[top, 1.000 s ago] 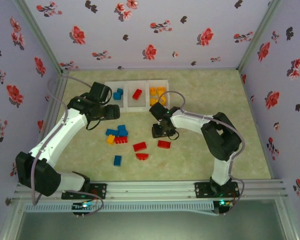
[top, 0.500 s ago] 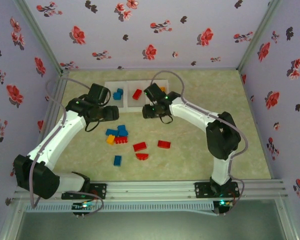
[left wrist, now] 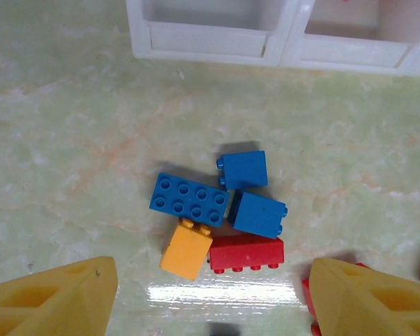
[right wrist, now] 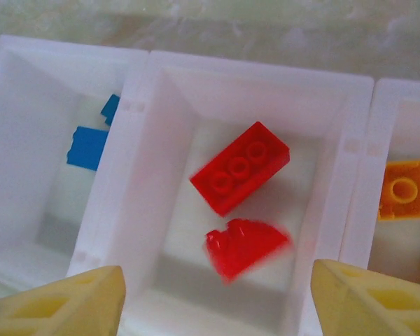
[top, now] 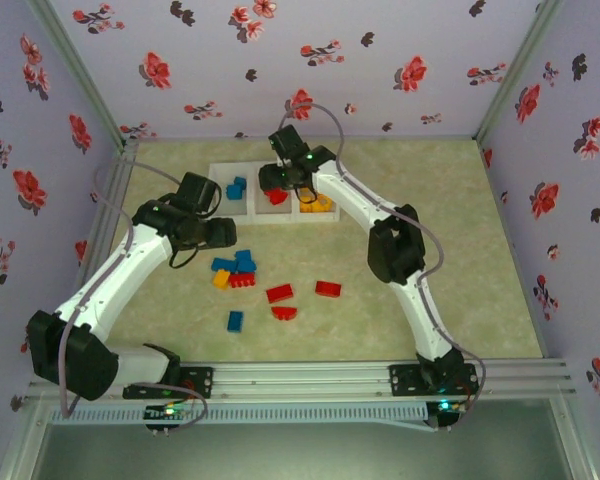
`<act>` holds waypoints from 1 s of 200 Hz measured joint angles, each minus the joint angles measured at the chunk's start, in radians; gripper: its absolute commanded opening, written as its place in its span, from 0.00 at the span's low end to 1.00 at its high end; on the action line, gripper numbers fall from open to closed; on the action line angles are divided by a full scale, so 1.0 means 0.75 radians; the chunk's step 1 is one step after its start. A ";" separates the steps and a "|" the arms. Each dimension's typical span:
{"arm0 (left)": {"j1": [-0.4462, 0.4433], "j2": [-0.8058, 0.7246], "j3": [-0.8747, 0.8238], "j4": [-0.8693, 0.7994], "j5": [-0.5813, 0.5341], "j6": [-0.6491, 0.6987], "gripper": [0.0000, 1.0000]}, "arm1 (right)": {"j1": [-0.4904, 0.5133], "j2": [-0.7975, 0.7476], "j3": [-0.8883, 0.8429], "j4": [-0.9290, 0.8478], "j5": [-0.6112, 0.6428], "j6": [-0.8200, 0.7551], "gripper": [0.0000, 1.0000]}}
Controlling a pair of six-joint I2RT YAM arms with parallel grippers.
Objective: Sort the legos into containers by color
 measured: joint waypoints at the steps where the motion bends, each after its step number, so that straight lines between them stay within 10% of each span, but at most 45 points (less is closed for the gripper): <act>1: 0.000 -0.001 0.000 -0.001 0.000 0.000 0.73 | 0.000 0.002 0.002 -0.001 0.000 0.000 0.75; 132: -0.010 0.019 -0.070 0.007 0.046 -0.037 0.72 | 0.020 -0.569 -0.759 0.080 0.015 -0.014 0.76; 200: -0.269 0.019 -0.247 0.089 0.084 -0.314 0.73 | 0.038 -0.736 -1.154 0.155 0.031 0.056 0.75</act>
